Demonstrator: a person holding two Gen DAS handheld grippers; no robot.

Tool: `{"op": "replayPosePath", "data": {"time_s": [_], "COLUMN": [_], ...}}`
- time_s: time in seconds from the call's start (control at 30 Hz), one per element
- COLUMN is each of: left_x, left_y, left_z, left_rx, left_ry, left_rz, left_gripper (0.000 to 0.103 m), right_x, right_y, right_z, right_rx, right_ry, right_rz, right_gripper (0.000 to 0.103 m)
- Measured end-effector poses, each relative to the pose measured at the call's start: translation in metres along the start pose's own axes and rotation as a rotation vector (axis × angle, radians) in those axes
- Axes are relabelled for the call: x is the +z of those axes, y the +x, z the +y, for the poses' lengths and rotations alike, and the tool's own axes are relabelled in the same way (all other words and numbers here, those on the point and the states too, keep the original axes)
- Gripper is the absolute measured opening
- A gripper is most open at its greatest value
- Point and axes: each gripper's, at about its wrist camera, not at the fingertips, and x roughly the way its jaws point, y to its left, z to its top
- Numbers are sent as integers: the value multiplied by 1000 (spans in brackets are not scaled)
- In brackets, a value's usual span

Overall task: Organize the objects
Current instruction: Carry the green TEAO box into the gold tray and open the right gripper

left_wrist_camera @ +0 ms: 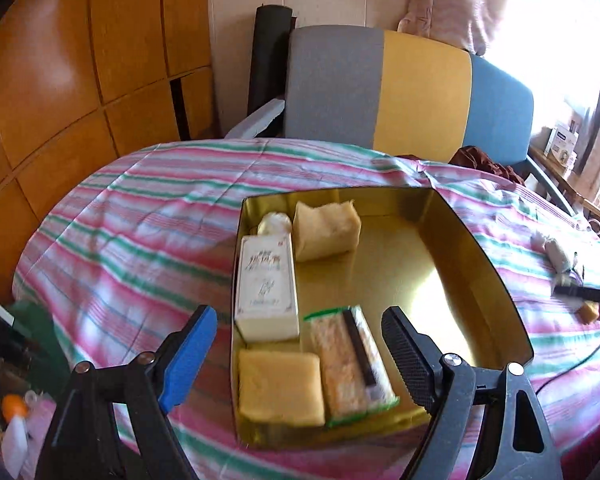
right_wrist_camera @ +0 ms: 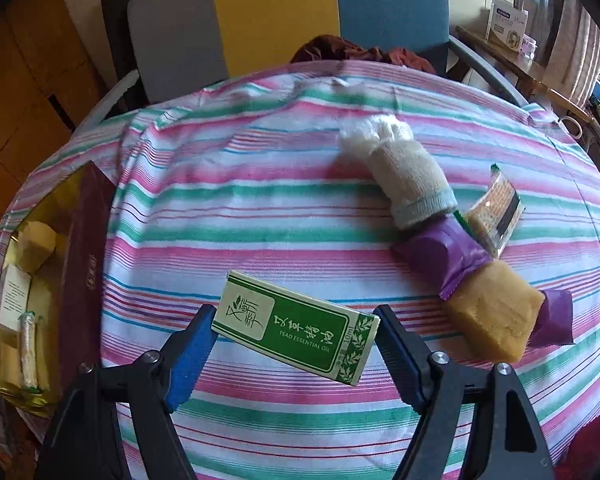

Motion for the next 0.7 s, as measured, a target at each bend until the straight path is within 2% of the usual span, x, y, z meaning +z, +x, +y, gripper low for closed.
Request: {"op": "replayPosePath", "data": {"time_s": [0.17, 0.33, 0.5, 0.7], "left_x": [-12, -17, -21, -30], "left_y": [-7, -8, -8, -7], "left_z": [11, 23, 40, 67], "left_rx": [6, 14, 31, 54], "left_ry": [-34, -50, -82, -146], "left_rz": [-5, -11, -5, 16], "left_gripper": [85, 85, 85, 85], "right_x": [15, 19, 14, 7], "right_y": [-43, -59, -43, 5], "right_z": [63, 149, 228, 286], "right_rx": [61, 165, 229, 242], "right_ry": [-106, -240, -352, -390], "right_rz": [-88, -100, -47, 52], "right_gripper": [80, 80, 80, 80]}}
